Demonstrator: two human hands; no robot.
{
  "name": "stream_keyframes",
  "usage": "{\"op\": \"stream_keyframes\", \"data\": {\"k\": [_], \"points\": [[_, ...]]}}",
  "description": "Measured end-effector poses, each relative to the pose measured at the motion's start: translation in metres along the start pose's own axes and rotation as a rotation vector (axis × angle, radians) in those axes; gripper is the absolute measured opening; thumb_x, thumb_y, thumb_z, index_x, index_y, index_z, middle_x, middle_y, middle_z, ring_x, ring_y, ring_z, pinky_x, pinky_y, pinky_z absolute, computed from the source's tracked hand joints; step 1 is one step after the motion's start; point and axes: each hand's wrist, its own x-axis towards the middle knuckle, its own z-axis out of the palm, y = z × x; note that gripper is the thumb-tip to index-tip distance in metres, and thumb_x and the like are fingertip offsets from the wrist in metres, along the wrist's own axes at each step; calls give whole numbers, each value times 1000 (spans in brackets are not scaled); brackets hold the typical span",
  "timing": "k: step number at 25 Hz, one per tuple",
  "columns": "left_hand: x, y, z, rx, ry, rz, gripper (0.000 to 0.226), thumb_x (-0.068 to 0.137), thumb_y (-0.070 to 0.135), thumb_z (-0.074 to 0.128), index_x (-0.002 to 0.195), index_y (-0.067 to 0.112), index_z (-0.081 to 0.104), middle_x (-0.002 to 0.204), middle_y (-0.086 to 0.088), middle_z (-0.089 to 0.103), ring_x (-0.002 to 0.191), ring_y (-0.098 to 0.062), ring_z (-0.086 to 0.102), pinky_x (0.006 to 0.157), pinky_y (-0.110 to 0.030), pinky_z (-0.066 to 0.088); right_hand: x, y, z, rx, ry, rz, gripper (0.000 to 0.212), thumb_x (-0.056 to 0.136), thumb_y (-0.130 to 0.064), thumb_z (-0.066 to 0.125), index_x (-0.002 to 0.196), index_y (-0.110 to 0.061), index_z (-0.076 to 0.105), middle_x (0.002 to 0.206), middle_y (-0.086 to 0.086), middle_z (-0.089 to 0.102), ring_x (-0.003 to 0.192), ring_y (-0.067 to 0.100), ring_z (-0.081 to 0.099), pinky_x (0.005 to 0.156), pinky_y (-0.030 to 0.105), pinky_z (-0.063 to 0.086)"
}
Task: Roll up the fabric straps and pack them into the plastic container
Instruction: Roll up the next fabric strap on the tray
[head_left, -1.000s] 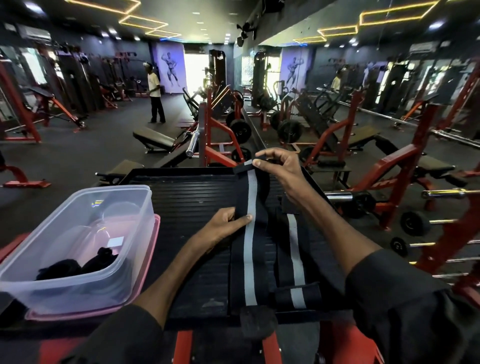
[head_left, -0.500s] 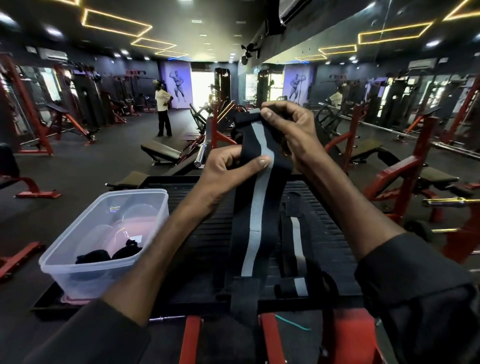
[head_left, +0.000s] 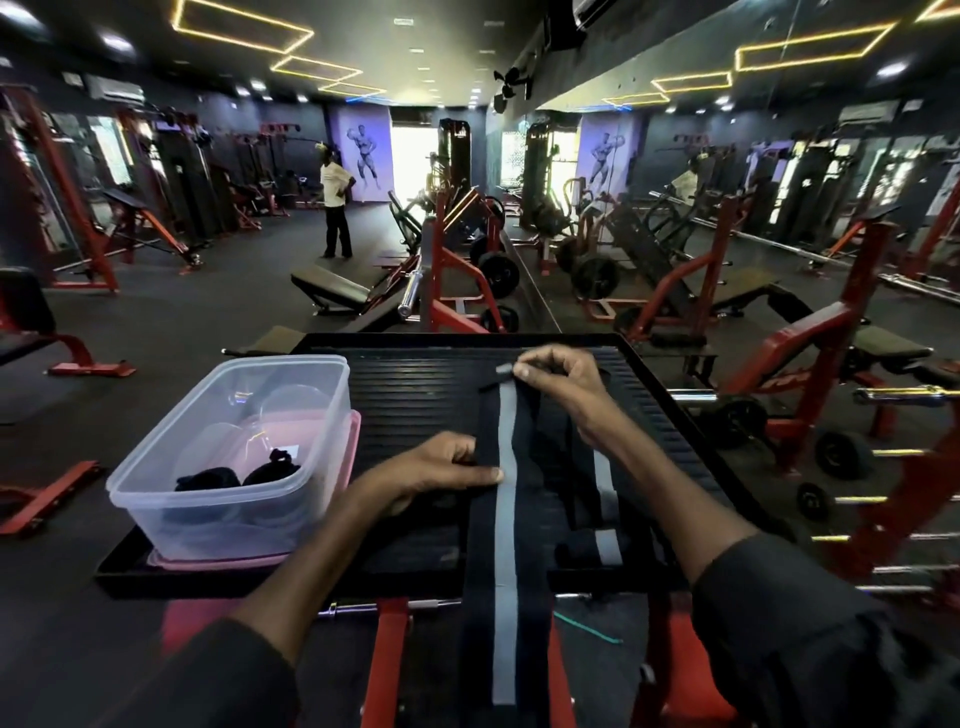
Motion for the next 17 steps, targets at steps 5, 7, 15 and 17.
{"op": "stream_keyframes", "data": {"k": [5, 7, 15, 17], "points": [[33, -5, -25, -151, 357, -73, 49, 93, 40, 67, 138, 26, 54, 127, 6, 66, 120, -11, 61, 113, -48, 41, -7, 30, -1, 144, 116, 208, 6, 88, -8, 77, 93, -10, 77, 85, -2, 76, 79, 6, 68, 72, 20, 51], [46, 1, -25, -156, 345, -17, 47, 95, 38, 66, 138, 25, 53, 131, 3, 64, 121, -10, 60, 110, -43, 45, -4, 31, 3, 150, 79, 230, 6, 89, -11, 77, 95, -11, 77, 85, 0, 75, 76, 7, 65, 67, 20, 48], [81, -29, -23, -64, 368, 199, 25, 90, 12, 74, 114, 10, 72, 103, 3, 75, 92, -3, 70, 75, -16, 52, -3, 55, 0, 101, -20, 295, 19, 92, -13, 74, 109, -4, 73, 94, 6, 68, 77, 11, 57, 63, 19, 45], [85, -39, -27, -6, 384, 209, 26, 86, 13, 78, 111, 12, 74, 104, 0, 76, 95, -10, 72, 85, -26, 57, -4, 61, 0, 70, -40, 286, 17, 92, -11, 74, 108, -4, 72, 90, 9, 64, 72, 7, 55, 62, 19, 46]]}}
